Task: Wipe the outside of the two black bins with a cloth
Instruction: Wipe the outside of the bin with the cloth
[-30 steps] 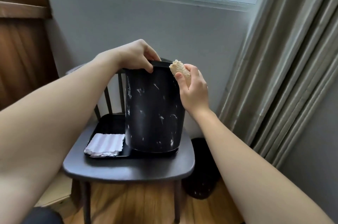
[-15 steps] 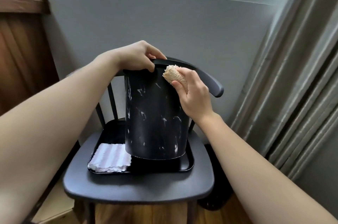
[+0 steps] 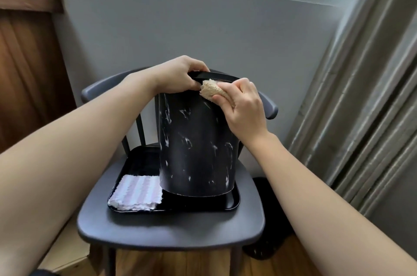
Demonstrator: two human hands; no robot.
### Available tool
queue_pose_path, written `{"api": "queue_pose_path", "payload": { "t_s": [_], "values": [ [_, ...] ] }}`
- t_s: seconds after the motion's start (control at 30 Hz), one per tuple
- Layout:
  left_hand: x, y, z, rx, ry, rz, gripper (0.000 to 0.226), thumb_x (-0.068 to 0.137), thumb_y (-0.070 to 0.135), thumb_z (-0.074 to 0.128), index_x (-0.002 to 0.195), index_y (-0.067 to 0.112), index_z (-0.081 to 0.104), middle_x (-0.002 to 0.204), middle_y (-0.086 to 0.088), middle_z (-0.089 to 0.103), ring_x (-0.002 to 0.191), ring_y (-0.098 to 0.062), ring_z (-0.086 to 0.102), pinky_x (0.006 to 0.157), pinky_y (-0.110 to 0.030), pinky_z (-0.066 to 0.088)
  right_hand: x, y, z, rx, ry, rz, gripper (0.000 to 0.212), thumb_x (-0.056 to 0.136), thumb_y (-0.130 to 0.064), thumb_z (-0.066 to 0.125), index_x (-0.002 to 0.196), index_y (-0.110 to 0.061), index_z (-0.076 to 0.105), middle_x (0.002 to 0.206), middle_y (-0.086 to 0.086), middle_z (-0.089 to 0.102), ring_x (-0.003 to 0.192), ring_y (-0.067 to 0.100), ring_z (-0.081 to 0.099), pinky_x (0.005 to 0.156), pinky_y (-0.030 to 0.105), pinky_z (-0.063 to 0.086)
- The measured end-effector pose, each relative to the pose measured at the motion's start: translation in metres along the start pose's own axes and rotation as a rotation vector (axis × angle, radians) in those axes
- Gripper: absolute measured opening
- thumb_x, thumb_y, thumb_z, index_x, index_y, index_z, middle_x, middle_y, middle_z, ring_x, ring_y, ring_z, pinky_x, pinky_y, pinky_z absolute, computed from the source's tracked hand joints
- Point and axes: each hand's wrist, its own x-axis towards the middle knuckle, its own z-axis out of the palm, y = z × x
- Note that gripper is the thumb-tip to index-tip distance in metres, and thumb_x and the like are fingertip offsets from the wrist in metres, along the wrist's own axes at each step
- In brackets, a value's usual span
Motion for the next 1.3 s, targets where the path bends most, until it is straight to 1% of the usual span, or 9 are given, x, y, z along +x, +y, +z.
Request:
{"api": "queue_pose_path", "payload": {
  "t_s": [0.1,0.3,0.4,0.53,0.67,0.83,1.0,1.1,1.3],
  "values": [
    [-0.002,0.001,0.000,-0.030,-0.019,-0.001,0.030,0.095,0.012,0.068,0.115,0.034,0.068,0.100,0.018,0.070,0.088,0.003,0.064,0.080,-0.014,0.047,-0.011,0.001,-0.003,-0.014,-0.030,-0.046,0.026,0.090,-0.024,0.072,0.113,-0.010,0.073,0.090,0.012,0.054,0.084,0.028,0.053,0.072,0.037,0.050],
    [-0.002,0.005,0.002,-0.035,-0.030,0.001,0.046,0.093,0.002,0.062,0.127,0.032,0.066,0.113,0.016,0.068,0.106,-0.005,0.062,0.087,-0.010,0.044,0.006,0.002,-0.011,-0.052,-0.051,-0.101,0.023,0.089,-0.019,0.073,0.108,-0.006,0.073,0.089,0.013,0.058,0.082,0.030,0.056,0.078,0.031,0.046],
    [-0.001,0.007,0.002,0.006,-0.044,-0.012,0.056,0.090,-0.004,0.056,0.136,0.028,0.063,0.126,0.012,0.065,0.118,-0.007,0.057,0.097,-0.016,0.041,0.014,0.001,-0.010,-0.055,-0.019,-0.065,0.023,0.087,-0.020,0.075,0.105,-0.006,0.074,0.088,0.012,0.060,0.082,0.030,0.057,0.078,0.028,0.043],
    [-0.002,0.004,0.003,-0.045,-0.044,-0.019,0.046,0.095,0.003,0.061,0.128,0.034,0.065,0.116,0.013,0.070,0.104,-0.006,0.065,0.091,-0.017,0.049,-0.010,-0.002,-0.009,-0.020,-0.047,-0.153,0.022,0.086,-0.021,0.077,0.100,-0.004,0.075,0.084,0.013,0.056,0.078,0.029,0.056,0.073,0.035,0.050],
    [-0.003,0.004,0.002,-0.091,-0.041,-0.025,0.041,0.095,0.006,0.064,0.117,0.041,0.065,0.109,0.017,0.071,0.101,-0.004,0.067,0.083,-0.014,0.051,-0.017,-0.001,-0.013,-0.066,-0.130,-0.231,0.022,0.086,-0.022,0.077,0.100,-0.005,0.075,0.087,0.015,0.059,0.079,0.031,0.057,0.068,0.042,0.054],
    [-0.004,0.006,0.002,-0.061,-0.040,-0.020,0.051,0.091,-0.002,0.060,0.128,0.032,0.066,0.123,0.011,0.067,0.117,-0.007,0.059,0.092,-0.013,0.043,0.011,-0.007,-0.013,-0.065,-0.045,-0.131,0.022,0.088,-0.020,0.075,0.103,-0.005,0.075,0.087,0.015,0.059,0.081,0.031,0.058,0.074,0.041,0.053],
    [-0.005,0.002,0.001,-0.145,-0.046,-0.055,0.042,0.093,0.001,0.064,0.123,0.029,0.070,0.116,0.003,0.073,0.108,-0.017,0.069,0.097,-0.029,0.054,-0.016,-0.004,-0.011,-0.046,-0.100,-0.223,0.023,0.087,-0.024,0.076,0.099,-0.004,0.074,0.086,0.013,0.057,0.079,0.029,0.058,0.069,0.041,0.054],
    [-0.005,-0.002,-0.001,-0.166,-0.042,-0.065,0.041,0.094,0.002,0.064,0.121,0.032,0.070,0.114,0.003,0.074,0.106,-0.016,0.071,0.095,-0.032,0.057,-0.032,-0.001,-0.012,-0.047,-0.179,-0.307,0.026,0.086,-0.026,0.077,0.100,-0.004,0.074,0.086,0.013,0.059,0.074,0.027,0.059,0.066,0.039,0.055],
    [-0.004,-0.004,-0.004,-0.182,-0.037,-0.050,0.041,0.092,-0.001,0.064,0.116,0.031,0.072,0.113,0.001,0.075,0.095,-0.008,0.068,0.082,-0.015,0.053,0.007,-0.005,-0.005,-0.042,-0.101,-0.162,0.024,0.087,-0.023,0.075,0.103,-0.005,0.073,0.089,0.015,0.057,0.081,0.031,0.058,0.071,0.045,0.053]
  ]
}}
